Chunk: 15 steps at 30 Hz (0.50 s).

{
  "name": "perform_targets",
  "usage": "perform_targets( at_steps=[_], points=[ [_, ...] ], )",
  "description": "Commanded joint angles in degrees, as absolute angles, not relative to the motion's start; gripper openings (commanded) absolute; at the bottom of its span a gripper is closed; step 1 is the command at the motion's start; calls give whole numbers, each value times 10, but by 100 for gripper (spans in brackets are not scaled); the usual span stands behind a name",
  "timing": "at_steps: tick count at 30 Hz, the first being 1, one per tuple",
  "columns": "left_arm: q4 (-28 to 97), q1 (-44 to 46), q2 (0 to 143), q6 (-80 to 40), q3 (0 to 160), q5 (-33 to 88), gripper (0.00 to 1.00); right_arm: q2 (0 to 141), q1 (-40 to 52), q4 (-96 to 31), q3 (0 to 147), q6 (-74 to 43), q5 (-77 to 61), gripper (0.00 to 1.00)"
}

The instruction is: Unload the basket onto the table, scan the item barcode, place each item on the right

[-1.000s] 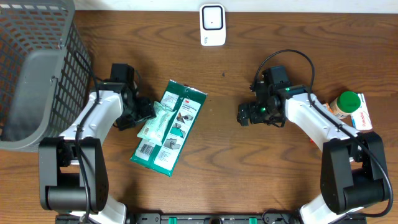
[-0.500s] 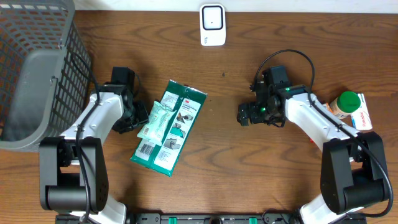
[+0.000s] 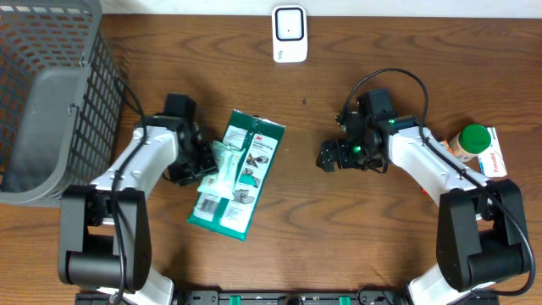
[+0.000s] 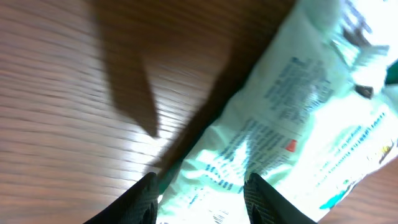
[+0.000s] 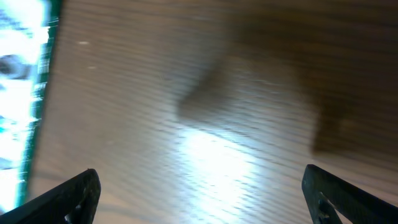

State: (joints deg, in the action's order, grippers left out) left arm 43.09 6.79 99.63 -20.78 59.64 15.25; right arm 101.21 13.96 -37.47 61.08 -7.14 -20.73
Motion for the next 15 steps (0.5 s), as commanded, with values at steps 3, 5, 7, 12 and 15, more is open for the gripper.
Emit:
perform_targets(
  at_steps=[3,5,7,12,15],
  points=[
    [432,111,998,-209,591,174,47,1006,144,-370,620,-66,-327,99],
    [423,121,998,-211,591,174,47,1006,144,-370,620,-66,-355,98],
    [414,125,998,-220,591,174,47,1006,147,-368,620,-66,-382,97],
    [397,127,998,-237,591,178,47,1006,175,-359,620,-71,-396,94],
    [396,127,998,-237,591,178,47,1006,199,-343,620,-87,-396,82]
  ],
)
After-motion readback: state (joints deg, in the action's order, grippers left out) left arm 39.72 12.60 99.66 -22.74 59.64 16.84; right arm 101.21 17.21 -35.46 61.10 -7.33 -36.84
